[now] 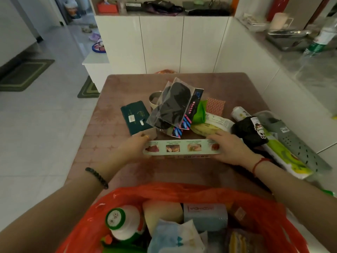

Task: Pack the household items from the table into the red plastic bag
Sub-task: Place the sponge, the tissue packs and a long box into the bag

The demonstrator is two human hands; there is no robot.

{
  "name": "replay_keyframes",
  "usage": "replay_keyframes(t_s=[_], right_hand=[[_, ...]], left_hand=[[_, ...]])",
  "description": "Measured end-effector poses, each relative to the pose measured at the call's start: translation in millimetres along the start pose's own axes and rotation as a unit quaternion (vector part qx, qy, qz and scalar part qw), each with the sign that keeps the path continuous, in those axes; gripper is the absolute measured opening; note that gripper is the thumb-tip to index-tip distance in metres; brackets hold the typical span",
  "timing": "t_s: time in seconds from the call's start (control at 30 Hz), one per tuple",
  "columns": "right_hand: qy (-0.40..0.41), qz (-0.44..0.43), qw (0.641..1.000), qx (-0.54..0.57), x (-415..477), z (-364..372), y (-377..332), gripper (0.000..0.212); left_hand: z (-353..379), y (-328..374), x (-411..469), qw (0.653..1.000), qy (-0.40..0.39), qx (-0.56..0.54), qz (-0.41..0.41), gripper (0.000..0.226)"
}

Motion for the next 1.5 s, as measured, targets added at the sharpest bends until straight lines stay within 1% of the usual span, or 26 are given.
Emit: replay_keyframes(t_s=[0.07,0.1,0.17,0.2,0.23,0.27,0.33,0.37,0.4,0.47,0.53,0.57,0.6,0.67,0.7,0.73,0.83,0.87,0.93,0.97,1.07,1.13,1.27,1.37,1.4,1.5], right_hand=[[0.053,-0.003,0.998,0.017,-19,-24,-4,0.060],[0.083,0.001,0.996,0.032,-31,-37,-9,0.061],[0.134,0.004,0.988,0.072,-56,-59,-16,0.061],[0.147,0.007,0.985,0.095,-70,-68,-21,0.062],[0.153,0.009,0.981,0.117,-84,-76,-27,0.065],[0.155,0.012,0.978,0.141,-98,-81,-33,0.069],[0.154,0.023,0.966,0.204,-127,-89,-49,0.073],[0.151,0.027,0.960,0.236,-142,-91,-59,0.071],[0.146,0.028,0.952,0.267,-157,-91,-69,0.068],[0.132,0.029,0.936,0.324,-186,-87,-94,0.062],[0.117,0.027,0.922,0.367,-210,-79,-119,0.054],[0.109,0.028,0.917,0.382,-219,-74,-129,0.051],[0.099,0.033,0.911,0.399,-226,-67,-137,0.048],[0.085,0.045,0.900,0.425,-244,-50,-156,0.048],[0.084,0.049,0.898,0.428,-252,-40,-163,0.050],[0.087,0.053,0.897,0.430,-260,-31,-170,0.052],[0.107,0.061,0.888,0.444,-277,-9,-190,0.051],[0.117,0.058,0.890,0.436,-281,-3,-195,0.050],[0.113,0.042,0.912,0.392,-288,5,-196,0.050],[0.097,0.030,0.925,0.365,-293,7,-195,0.052],[0.031,-0.011,0.962,0.269,-309,15,-183,0.058],[-0.020,-0.027,0.978,0.205,-318,16,-172,0.061],[-0.074,-0.025,0.987,0.143,-322,7,-151,0.062],[-0.102,-0.032,0.987,0.121,-319,1,-141,0.063],[-0.111,-0.036,0.987,0.110,-318,-2,-138,0.063],[-0.124,-0.057,0.988,0.066,-315,-7,-134,0.061]], left_hand=[[-23,-8,-16,0.989,0.062,-0.135,0.009,0.048],[-36,-10,-27,0.969,0.093,-0.229,0.025,0.048],[-65,-7,-60,0.912,0.132,-0.382,0.062,0.059],[-75,-4,-78,0.892,0.149,-0.422,0.063,0.064],[-81,-2,-97,0.880,0.167,-0.442,0.048,0.066],[-84,2,-119,0.870,0.191,-0.454,0.028,0.062],[-77,6,-167,0.854,0.236,-0.463,-0.006,0.043],[-70,9,-192,0.858,0.242,-0.453,-0.013,0.039],[-60,12,-218,0.875,0.234,-0.424,0.005,0.040],[-40,21,-264,0.927,0.182,-0.308,0.111,0.040],[-19,35,-300,0.953,0.104,-0.175,0.223,0.040],[-6,38,-311,0.957,0.059,-0.127,0.255,0.043],[8,41,-321,0.956,0.035,-0.087,0.276,0.045],[36,48,-337,0.948,0.032,-0.012,0.317,0.038],[49,51,-342,0.940,0.039,0.017,0.338,0.034],[61,54,-346,0.932,0.058,0.038,0.355,0.036],[74,65,-355,0.920,0.090,0.077,0.374,0.031],[74,66,-358,0.916,0.091,0.077,0.382,0.027],[75,64,-364,0.905,0.101,0.075,0.407,0.016],[74,62,-368,0.902,0.105,0.074,0.412,0.016],[64,57,-378,0.912,0.105,0.062,0.391,0.039],[55,52,-384,0.914,0.126,0.088,0.375,0.044],[49,38,-391,0.928,0.089,0.105,0.346,0.039],[37,31,-389,0.936,0.064,0.135,0.317,0.025],[32,28,-387,0.937,0.075,0.138,0.313,0.023],[14,30,-385,0.937,0.125,0.122,0.302,0.030]])
Point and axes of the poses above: each hand's wrist, its own x-axis towards the middle knuckle, its own z-axis out of the palm, y = z × x, the point moved 1 cm from there along x, towards the middle knuckle, and after that the axes turned 10 degrees about y, right-handed, at the moved point
